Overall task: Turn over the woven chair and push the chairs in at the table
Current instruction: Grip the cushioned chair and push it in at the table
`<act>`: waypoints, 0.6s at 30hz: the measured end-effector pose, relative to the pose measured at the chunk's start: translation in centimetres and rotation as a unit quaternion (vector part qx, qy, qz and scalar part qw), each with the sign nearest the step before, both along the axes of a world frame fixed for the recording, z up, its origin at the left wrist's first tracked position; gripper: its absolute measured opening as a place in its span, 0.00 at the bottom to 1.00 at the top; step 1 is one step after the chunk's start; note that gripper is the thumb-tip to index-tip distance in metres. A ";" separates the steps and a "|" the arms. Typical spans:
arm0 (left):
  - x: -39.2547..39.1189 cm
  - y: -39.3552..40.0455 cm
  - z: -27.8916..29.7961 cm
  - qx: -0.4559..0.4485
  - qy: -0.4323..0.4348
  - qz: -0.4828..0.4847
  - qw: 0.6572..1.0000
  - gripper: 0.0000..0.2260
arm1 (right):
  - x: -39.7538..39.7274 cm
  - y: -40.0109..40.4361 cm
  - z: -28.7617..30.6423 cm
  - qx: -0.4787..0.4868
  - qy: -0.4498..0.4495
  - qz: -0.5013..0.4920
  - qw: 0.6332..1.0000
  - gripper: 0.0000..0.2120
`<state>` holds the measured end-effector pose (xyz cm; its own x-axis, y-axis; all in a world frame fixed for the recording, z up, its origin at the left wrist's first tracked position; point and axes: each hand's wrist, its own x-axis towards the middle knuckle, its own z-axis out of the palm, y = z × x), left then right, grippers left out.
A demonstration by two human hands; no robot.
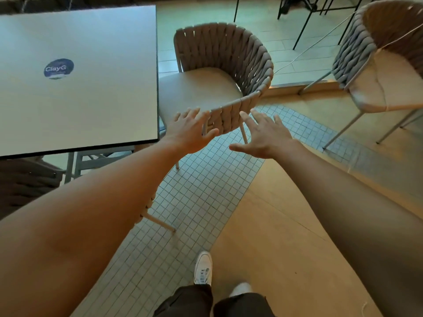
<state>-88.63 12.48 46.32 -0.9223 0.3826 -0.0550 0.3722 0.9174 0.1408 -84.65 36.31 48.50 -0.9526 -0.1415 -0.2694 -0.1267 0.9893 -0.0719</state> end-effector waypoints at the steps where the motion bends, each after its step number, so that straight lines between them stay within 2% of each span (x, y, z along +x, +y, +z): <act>1: -0.8 0.7 0.0 -0.002 -0.002 0.003 1.000 0.32 | -0.8 0.7 0.0 0.003 0.001 0.005 1.000 0.53; 7: -4.6 5.4 -0.1 -0.013 -0.019 0.031 0.999 0.33 | -5.7 5.7 -0.8 -0.007 0.012 0.037 0.999 0.54; 18: -8.7 18.9 -1.1 0.004 -0.035 0.141 0.989 0.34 | -15.9 18.4 -1.2 -0.021 0.010 0.162 0.987 0.55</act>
